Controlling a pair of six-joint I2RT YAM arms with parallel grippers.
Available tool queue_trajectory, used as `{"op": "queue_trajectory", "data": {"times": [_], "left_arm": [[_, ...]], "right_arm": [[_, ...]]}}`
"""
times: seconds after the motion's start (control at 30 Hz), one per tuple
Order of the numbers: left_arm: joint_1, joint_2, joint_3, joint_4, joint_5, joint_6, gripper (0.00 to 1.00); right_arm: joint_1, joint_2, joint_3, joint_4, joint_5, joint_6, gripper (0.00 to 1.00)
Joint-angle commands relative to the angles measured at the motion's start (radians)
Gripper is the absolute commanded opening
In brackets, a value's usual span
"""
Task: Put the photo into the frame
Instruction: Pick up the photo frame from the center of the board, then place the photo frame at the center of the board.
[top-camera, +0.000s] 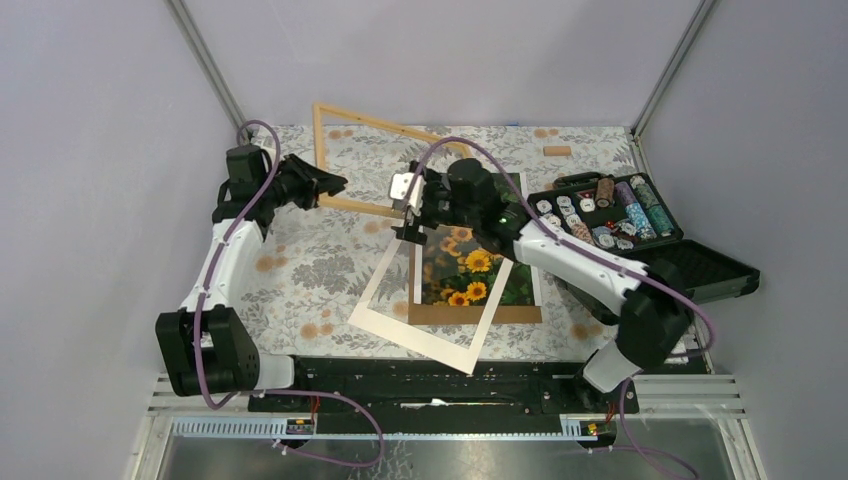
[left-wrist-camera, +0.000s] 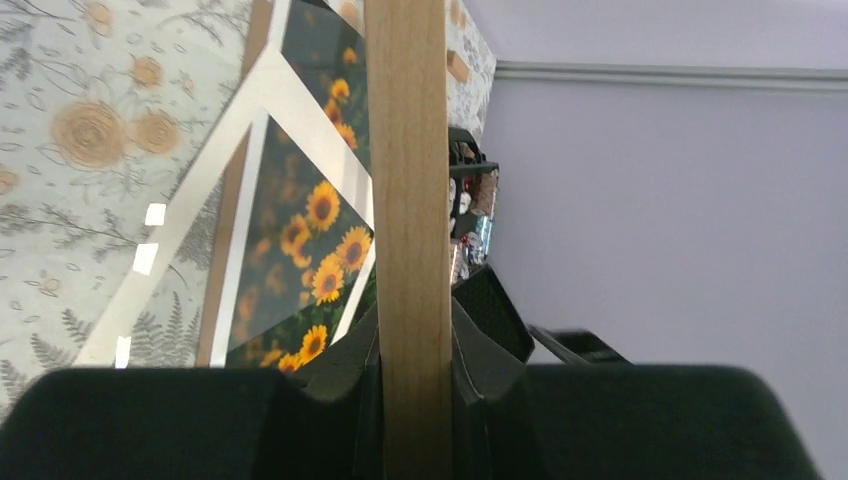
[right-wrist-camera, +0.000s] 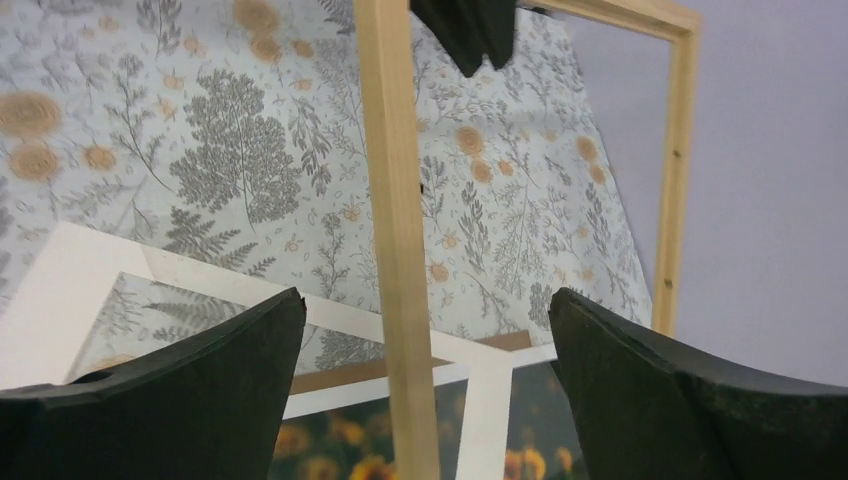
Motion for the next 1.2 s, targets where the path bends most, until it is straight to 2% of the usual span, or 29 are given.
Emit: {"op": "queue_trajectory", "data": {"times": [0.0, 0.1, 0.17, 0.27, 0.4, 0.57, 0.63, 0.77, 0.9, 1.07, 1.17], "left_arm": [[0.053, -0.009, -0.009, 0.168, 0.002, 0.031, 0.00], [0.098, -0.006, -0.064, 0.186, 0.022, 0.056, 0.00], [0.126, -0.004, -0.108, 0.221, 0.056, 0.065, 0.00], [0.160, -0.006, -0.153, 0.178, 0.053, 0.144, 0.00], [0.173, -0.021, -0.195, 0.057, 0.023, 0.277, 0.00], [0.181, -0.049, -0.245, -0.085, -0.074, 0.399, 0.00], [0.183, -0.041, -0.246, -0.143, -0.124, 0.449, 0.00], [0.191, 0.013, -0.230, -0.230, -0.197, 0.537, 0.00], [0.194, 0.037, -0.234, -0.260, -0.328, 0.573, 0.00], [0.196, 0.082, -0.222, -0.302, -0.485, 0.586, 0.00], [0.195, 0.105, -0.208, -0.337, -0.587, 0.586, 0.12]], "right_arm": [[0.008, -0.205, -0.070, 0.070, 0.123, 0.311, 1.00], [0.008, -0.293, -0.150, 0.035, 0.174, 0.523, 1.00], [0.006, -0.346, -0.195, -0.028, 0.290, 0.678, 1.00], [-0.039, -0.377, -0.188, -0.224, 0.453, 0.883, 1.00], [-0.210, -0.324, -0.165, -0.383, 0.351, 0.989, 1.00], [-0.388, -0.106, -0.053, -0.484, 0.245, 1.010, 1.00], [-0.445, -0.002, 0.005, -0.483, 0.159, 1.018, 0.99], [-0.534, 0.215, 0.160, -0.500, 0.048, 1.027, 0.87], [-0.617, 0.409, 0.301, -0.517, -0.085, 1.038, 0.75], [-0.642, 0.545, 0.442, -0.585, -0.088, 1.011, 0.74], [-0.643, 0.581, 0.467, -0.601, -0.076, 0.998, 0.73]]}}
